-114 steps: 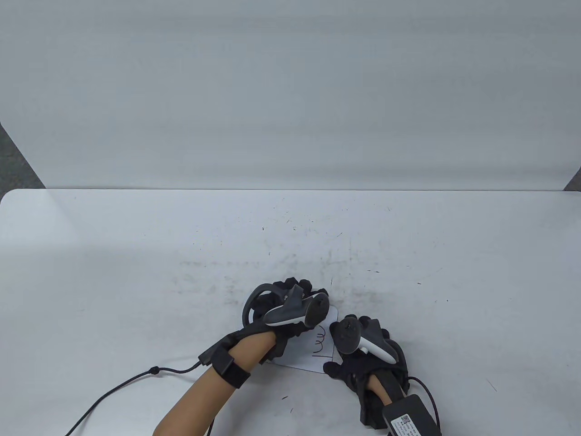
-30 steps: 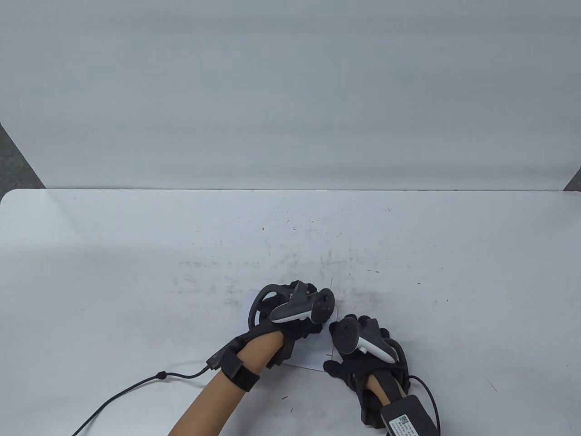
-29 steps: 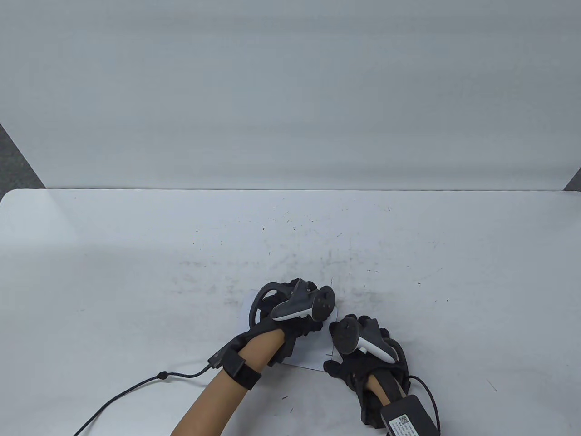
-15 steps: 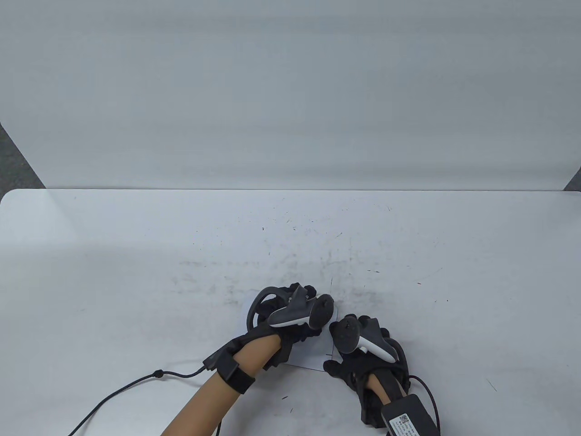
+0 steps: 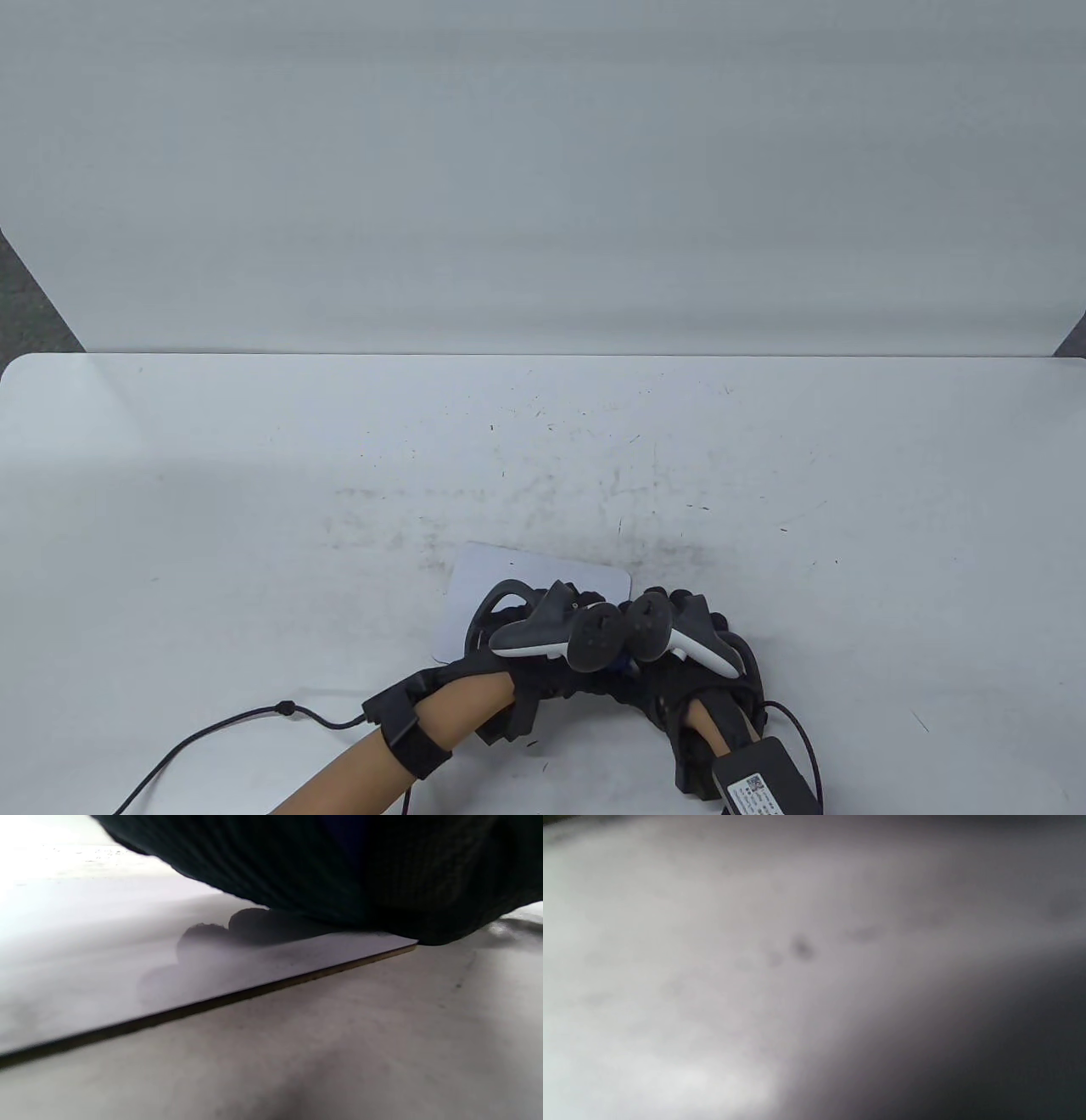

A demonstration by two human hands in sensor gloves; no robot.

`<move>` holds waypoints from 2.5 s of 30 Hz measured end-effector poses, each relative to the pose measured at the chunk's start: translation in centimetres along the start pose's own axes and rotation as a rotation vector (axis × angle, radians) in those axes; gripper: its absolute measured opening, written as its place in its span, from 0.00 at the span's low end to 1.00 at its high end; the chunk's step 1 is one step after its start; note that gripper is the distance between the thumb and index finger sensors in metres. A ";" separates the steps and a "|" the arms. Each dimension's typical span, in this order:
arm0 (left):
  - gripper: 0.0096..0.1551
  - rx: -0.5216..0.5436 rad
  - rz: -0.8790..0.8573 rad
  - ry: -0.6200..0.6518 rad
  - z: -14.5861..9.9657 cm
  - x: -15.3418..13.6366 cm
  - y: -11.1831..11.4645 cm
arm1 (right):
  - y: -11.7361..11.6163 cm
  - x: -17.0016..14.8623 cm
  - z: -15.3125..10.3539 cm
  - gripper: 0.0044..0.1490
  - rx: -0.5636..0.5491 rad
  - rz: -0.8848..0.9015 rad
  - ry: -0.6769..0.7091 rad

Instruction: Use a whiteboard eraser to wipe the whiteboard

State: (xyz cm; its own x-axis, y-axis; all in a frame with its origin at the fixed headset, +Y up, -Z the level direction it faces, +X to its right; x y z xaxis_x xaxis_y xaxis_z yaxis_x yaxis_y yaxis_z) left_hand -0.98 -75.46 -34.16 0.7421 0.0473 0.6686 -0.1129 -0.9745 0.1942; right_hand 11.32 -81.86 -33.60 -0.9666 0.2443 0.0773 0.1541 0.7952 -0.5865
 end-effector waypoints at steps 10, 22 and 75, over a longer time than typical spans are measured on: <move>0.41 -0.008 0.090 0.019 -0.6 0.0 -0.5 | 0.1 0.0 0.0 0.56 0.003 -0.005 -0.002; 0.40 -0.060 0.090 -0.050 -4.6 -3.7 0.0 | 0.1 0.0 0.0 0.56 0.003 -0.004 -0.005; 0.64 0.305 -0.287 -1.083 -23.3 -25.0 1.0 | 7.0 -0.2 -9.5 0.54 -0.844 -0.374 -0.097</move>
State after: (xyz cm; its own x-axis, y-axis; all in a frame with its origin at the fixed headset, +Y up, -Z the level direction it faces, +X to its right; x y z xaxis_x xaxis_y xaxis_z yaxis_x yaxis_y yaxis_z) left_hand -35.05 -72.53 -34.01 0.9081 0.2062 -0.3644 0.2059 -0.9778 -0.0401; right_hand 14.54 -71.12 -30.06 -0.9905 -0.1273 0.0527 -0.1106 0.9626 0.2472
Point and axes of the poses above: the tracker on the back of each hand, its own x axis roughly to the thumb side, its own z axis roughly from the wrist to the fingertips, y = z × x, the point moved 2 cm from there along z, roughly from the wrist to the fingertips
